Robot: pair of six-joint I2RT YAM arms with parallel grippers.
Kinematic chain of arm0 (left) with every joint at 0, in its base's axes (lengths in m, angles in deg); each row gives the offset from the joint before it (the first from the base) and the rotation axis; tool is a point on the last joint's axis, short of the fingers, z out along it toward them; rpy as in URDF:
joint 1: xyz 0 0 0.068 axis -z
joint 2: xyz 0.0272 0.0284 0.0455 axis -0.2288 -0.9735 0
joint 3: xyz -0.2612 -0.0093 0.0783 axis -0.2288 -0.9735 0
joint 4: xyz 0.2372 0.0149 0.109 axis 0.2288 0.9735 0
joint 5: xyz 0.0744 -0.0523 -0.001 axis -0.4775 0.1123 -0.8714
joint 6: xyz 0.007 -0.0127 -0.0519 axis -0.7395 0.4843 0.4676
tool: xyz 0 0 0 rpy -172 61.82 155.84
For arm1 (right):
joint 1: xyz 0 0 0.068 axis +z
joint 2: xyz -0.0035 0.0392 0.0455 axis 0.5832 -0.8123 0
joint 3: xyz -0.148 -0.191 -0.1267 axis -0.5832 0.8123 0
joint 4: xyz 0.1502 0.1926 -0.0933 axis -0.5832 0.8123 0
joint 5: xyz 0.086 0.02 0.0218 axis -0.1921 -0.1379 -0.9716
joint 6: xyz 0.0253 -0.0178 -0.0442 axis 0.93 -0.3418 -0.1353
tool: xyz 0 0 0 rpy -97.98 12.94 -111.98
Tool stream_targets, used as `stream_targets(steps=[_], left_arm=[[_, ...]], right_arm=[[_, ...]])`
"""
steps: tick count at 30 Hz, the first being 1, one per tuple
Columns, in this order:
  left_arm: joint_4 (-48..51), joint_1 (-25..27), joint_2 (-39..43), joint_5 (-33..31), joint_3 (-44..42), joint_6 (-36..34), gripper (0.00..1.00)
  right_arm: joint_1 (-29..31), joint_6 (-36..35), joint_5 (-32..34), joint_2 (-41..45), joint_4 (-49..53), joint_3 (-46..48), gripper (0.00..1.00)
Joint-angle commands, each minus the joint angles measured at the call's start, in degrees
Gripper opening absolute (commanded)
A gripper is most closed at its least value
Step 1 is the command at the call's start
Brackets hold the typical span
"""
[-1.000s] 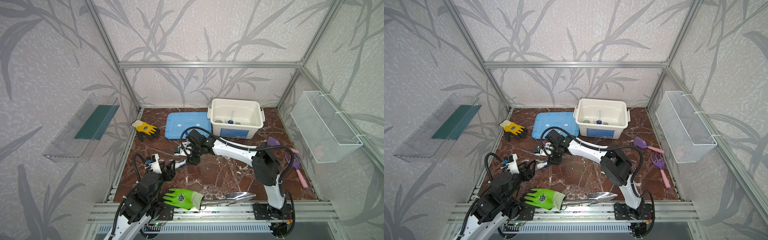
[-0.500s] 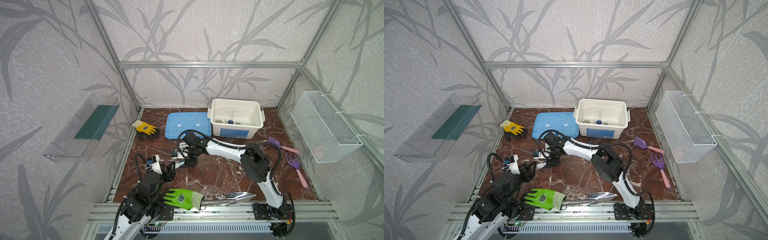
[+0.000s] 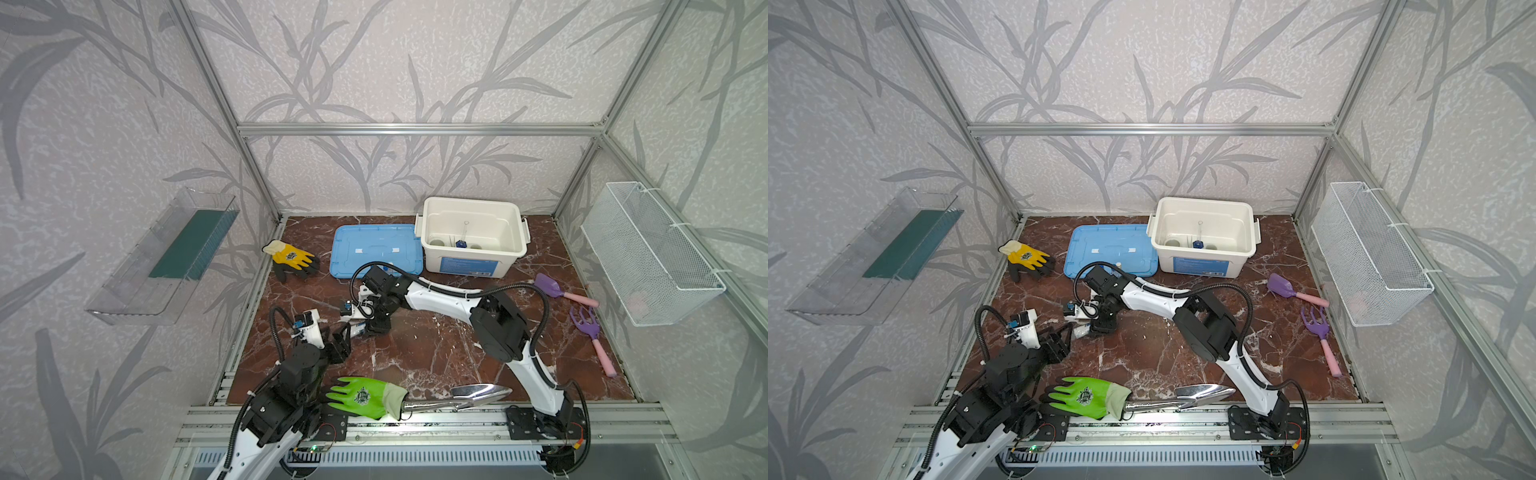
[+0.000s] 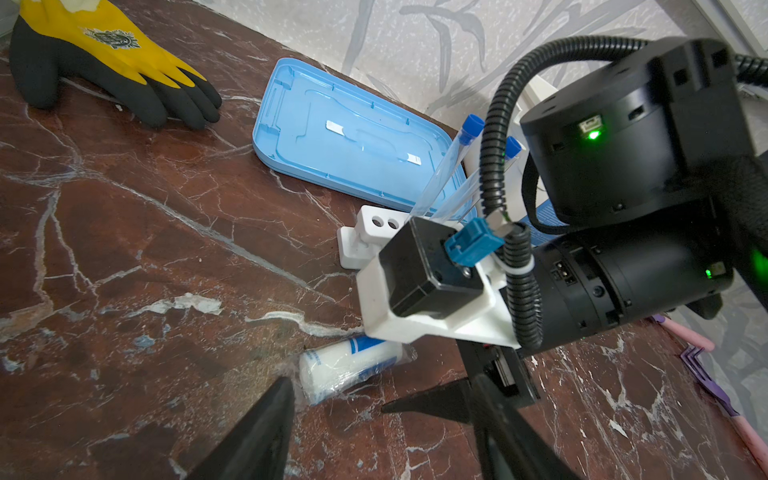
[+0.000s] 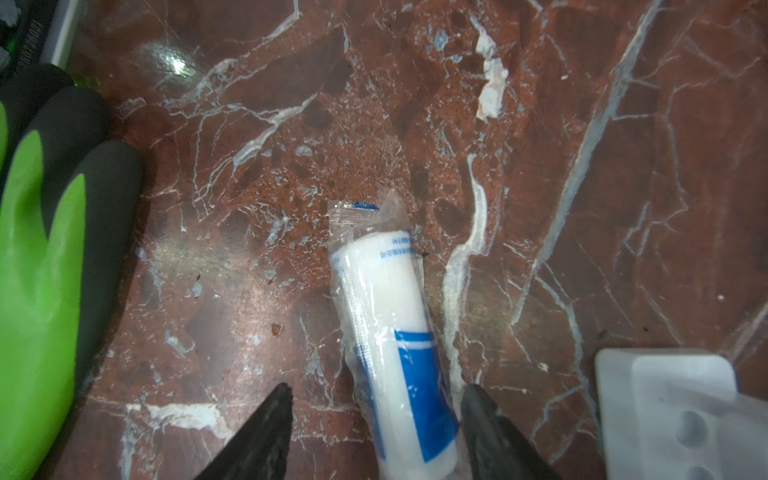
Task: Organize the chemistry lab equipment
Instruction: 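Lower the right gripper over the wrapped bandage roll and close on it, then lift the bandage roll with the right gripper and carry it over the tub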
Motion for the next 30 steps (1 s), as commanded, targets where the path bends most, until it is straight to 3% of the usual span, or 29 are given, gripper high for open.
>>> stream_targets(steps=[1, 11, 30], left_arm=[[-0.06, -0.07, -0.27, -0.91, -0.83, 1.11, 0.68], [0.14, -0.1, -0.62, -0.75, -1.12, 1.17, 0.68], [-1.19, -0.06, -1.41, -0.47, -0.97, -0.13, 0.67]], right_arm=[[0.32, 0.5, -0.63, -1.56, -0.49, -1.4, 0.65], [0.32, 1.41, 0.47, -2.63, -1.29, -0.98, 0.6], [0.19, 5.33, 5.04, 2.16, -4.28, 4.77, 0.28]])
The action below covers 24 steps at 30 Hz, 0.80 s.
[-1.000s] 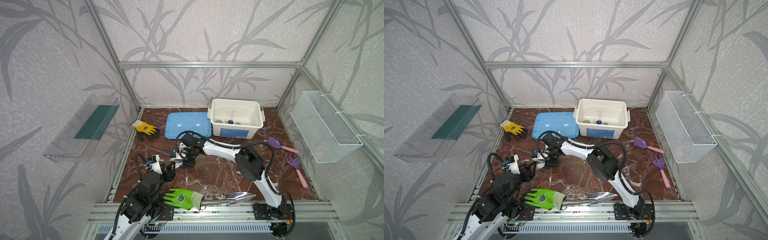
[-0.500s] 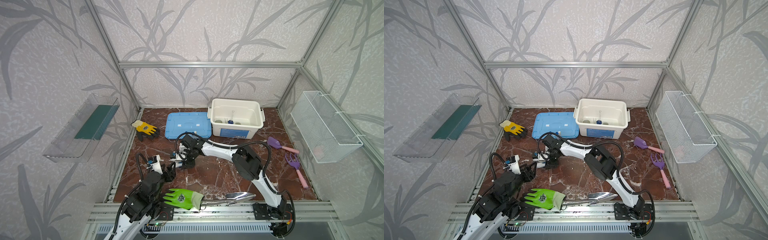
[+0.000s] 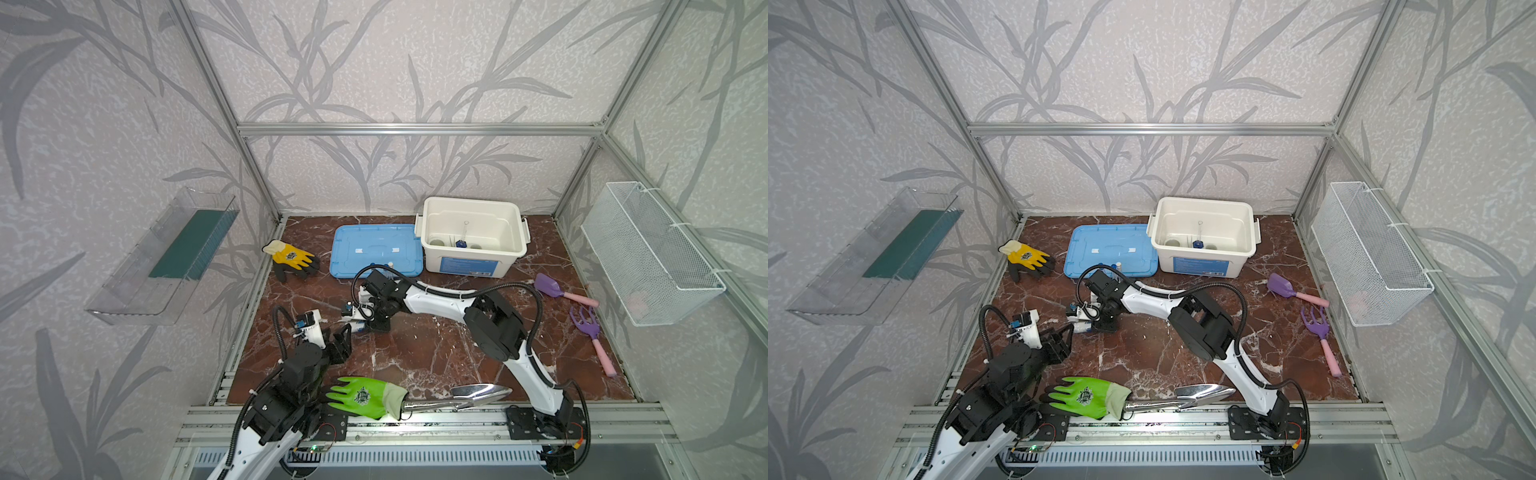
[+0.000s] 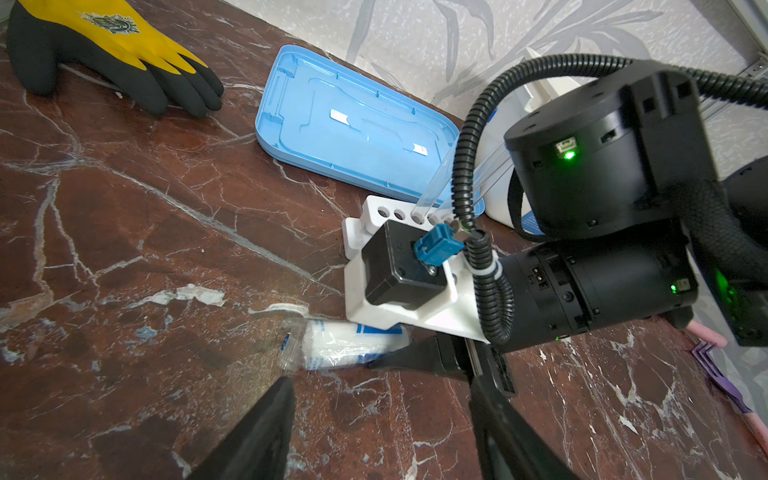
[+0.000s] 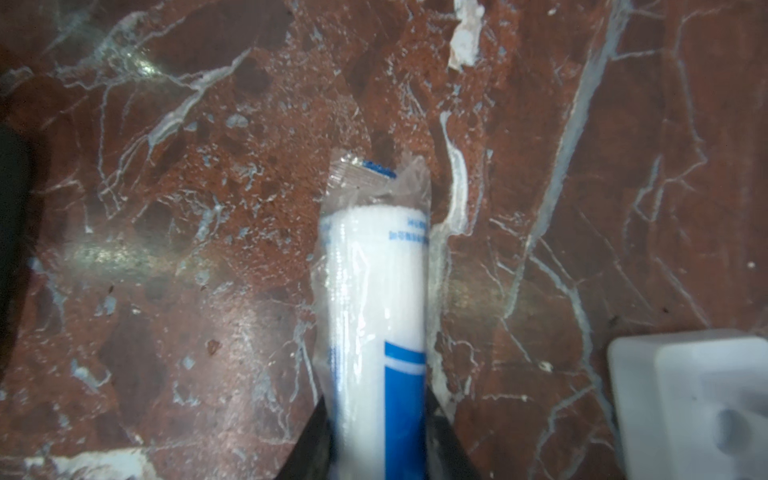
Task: Organize the chemistry lab equipment
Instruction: 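Lift the bandage roll with the right gripper and carry it over the tub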
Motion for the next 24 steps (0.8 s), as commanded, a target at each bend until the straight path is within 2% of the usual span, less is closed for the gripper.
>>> stream_targets(steps=[1, 7, 13, 17, 24], left_arm=[[-1.51, -0.04, -1.24, -0.33, -0.12, -0.47, 0.67], [-5.21, -0.02, -7.02, 1.15, 0.96, -2.67, 0.67], [-9.8, -0.05, -10.36, 1.31, 2.49, -5.08, 0.67], [-13.04, -0.02, -16.05, 3.12, 5.49, -7.69, 0.67], [-17.47, 0.0, -26.12, 6.41, 11.62, -12.93, 0.67]], right_arm=[[0.07, 2.55, 1.26, 3.86, 0.42, 2.58, 0.28], [-1.84, 7.49, 0.27, 12.12, -1.89, 10.05, 0.28], [-3.48, 8.7, 5.33, 23.22, 2.28, 17.43, 0.28], [-5.34, 11.63, 7.19, 31.22, 3.41, 22.32, 0.29], [-8.7, 15.0, 11.5, 43.38, 7.43, 25.39, 0.29]])
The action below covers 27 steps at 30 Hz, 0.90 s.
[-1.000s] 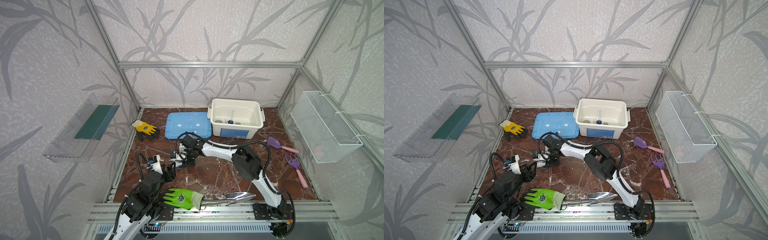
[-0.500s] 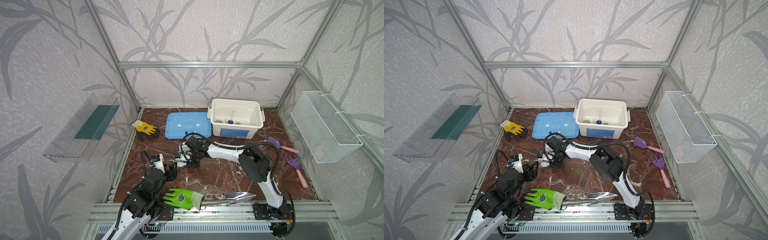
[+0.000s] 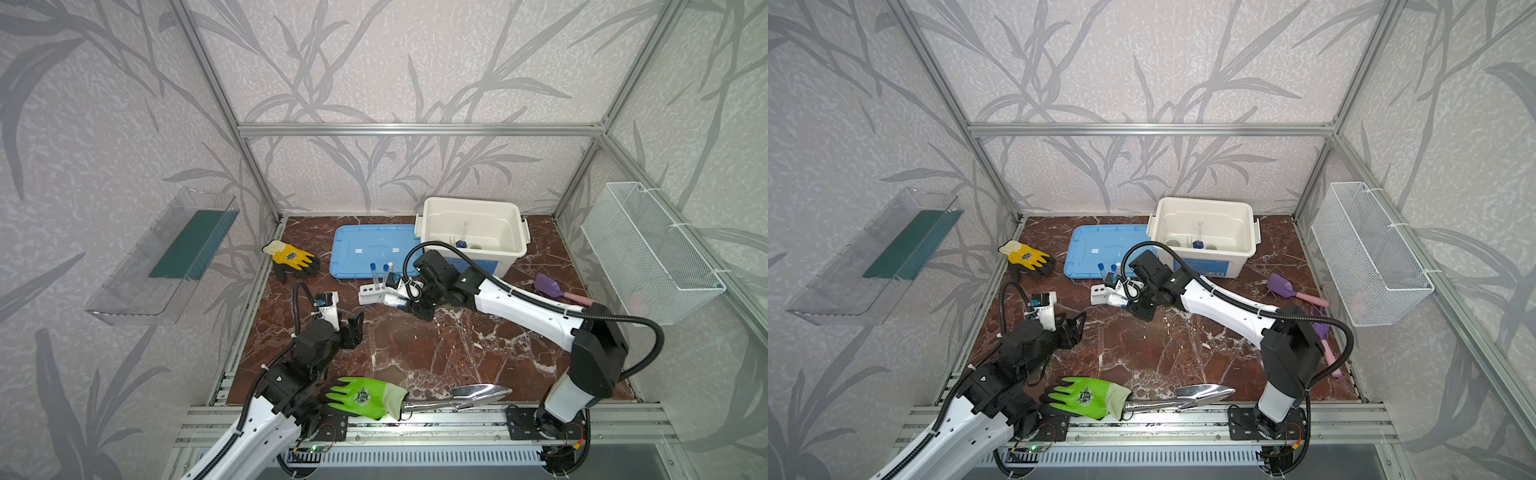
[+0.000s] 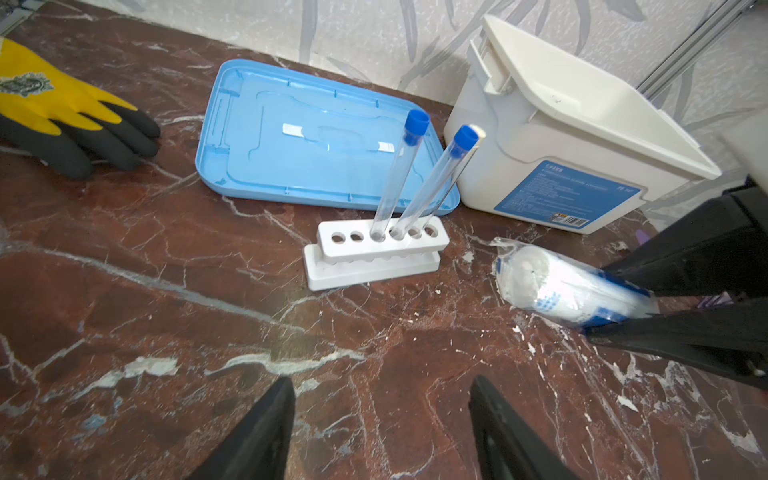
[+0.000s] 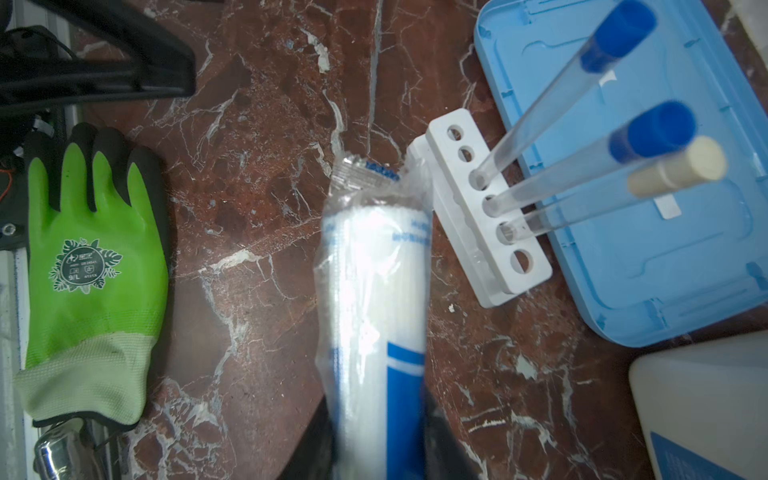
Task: Organize the chemistry lab equipment
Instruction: 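Lift the bandage roll with the right gripper and carry it over the tub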
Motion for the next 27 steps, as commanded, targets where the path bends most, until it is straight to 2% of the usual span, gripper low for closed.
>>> stream_targets(steps=[1, 4, 7, 14, 20, 27], left_arm=[[-4.13, 0.01, -3.63, 1.96, 4.25, -4.65, 0.67], [-4.9, -0.04, -8.54, 3.81, 7.87, -8.12, 0.67], [-4.53, -0.1, -13.18, 5.06, 11.66, -11.58, 0.67], [-5.62, -0.39, -21.92, 8.86, 19.85, -17.69, 0.67], [-8.98, -1.91, -26.67, 13.06, 23.24, -19.41, 0.67], [-11.92, -4.19, -28.16, 17.32, 24.91, -20.23, 0.67]], right_arm=[[-1.96, 3.2, 2.96, 6.22, 2.46, 1.32, 0.3], [-4.26, 4.51, 3.91, 10.95, 0.82, 2.39, 0.3], [-7.08, 7.17, 6.95, 12.18, 3.64, -1.44, 0.31], [-13.21, 12.63, 13.58, 9.56, 10.19, -12.09, 0.31], [-19.31, 19.76, 17.51, 6.7, 9.86, -15.37, 0.3], [-26.91, 25.7, 20.64, 1.35, 8.49, -18.54, 0.3]])
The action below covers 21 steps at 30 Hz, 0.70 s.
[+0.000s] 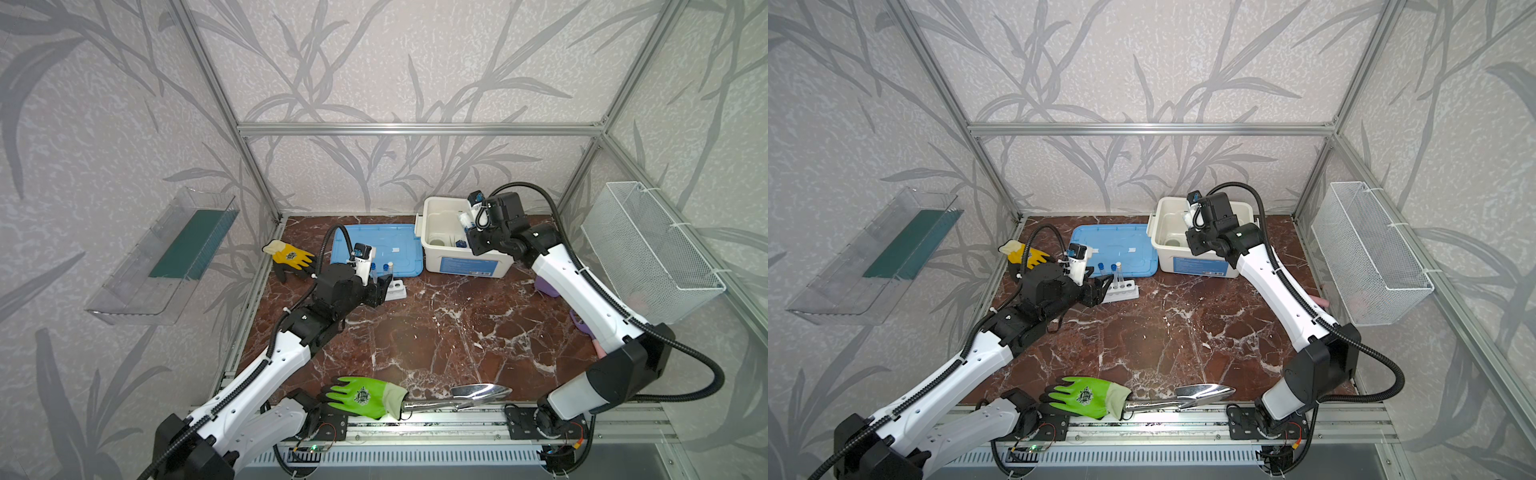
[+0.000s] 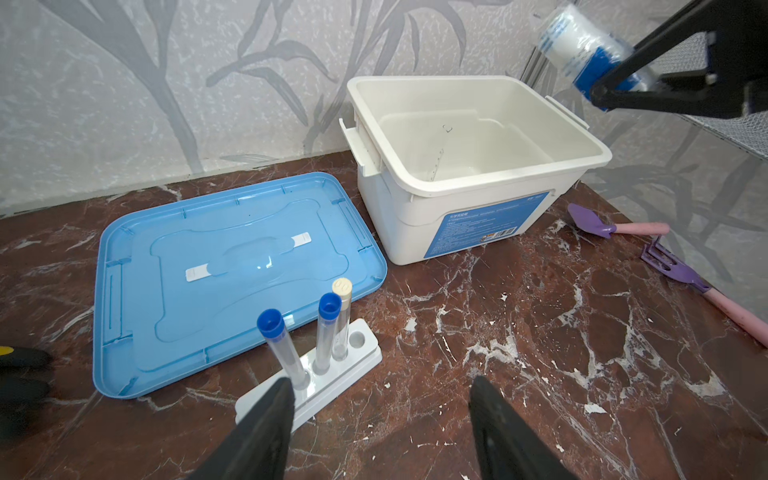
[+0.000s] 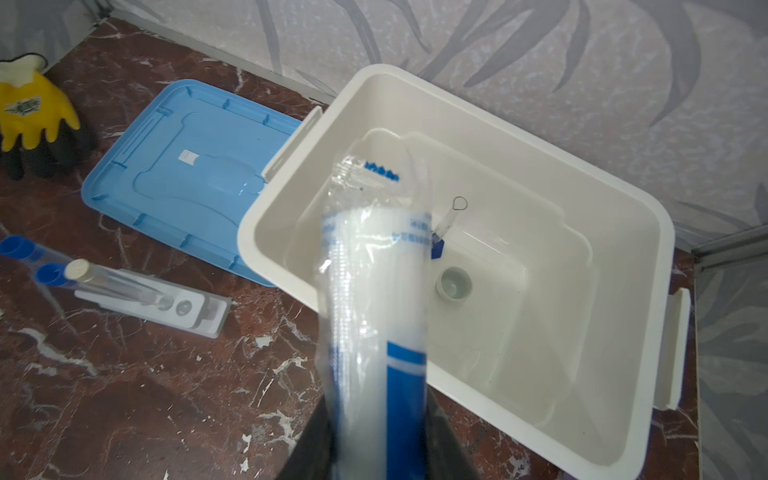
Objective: Organize the chemistry lab equipment
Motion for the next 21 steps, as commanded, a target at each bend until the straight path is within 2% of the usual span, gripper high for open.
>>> stream_targets(steps=[1, 8, 14, 21], left_arm=[[-2.97, -1.25, -0.37, 3.75, 2.33, -1.84, 0.67], [-4.17, -3.07, 0.31, 7.04, 1.47, -0.87, 0.67], [-3.26, -3.7, 2.04, 7.0, 1.02, -0.87, 0.67], [-4.23, -4.23, 1.59, 7.89, 0.76, -0.22, 0.67]], right_arm=[[-2.79, 4.77, 3.25, -2.43, -0.48, -3.15, 0.3], [-7.11, 8.42, 8.51, -12.33, 0.93, -9.0, 0.29], [-8.84, 10.45, 9.06, -19.34, 2.64, -12.97, 0.28], [-10.49, 10.96, 9.79, -23.63, 3.12, -14.45, 0.28]])
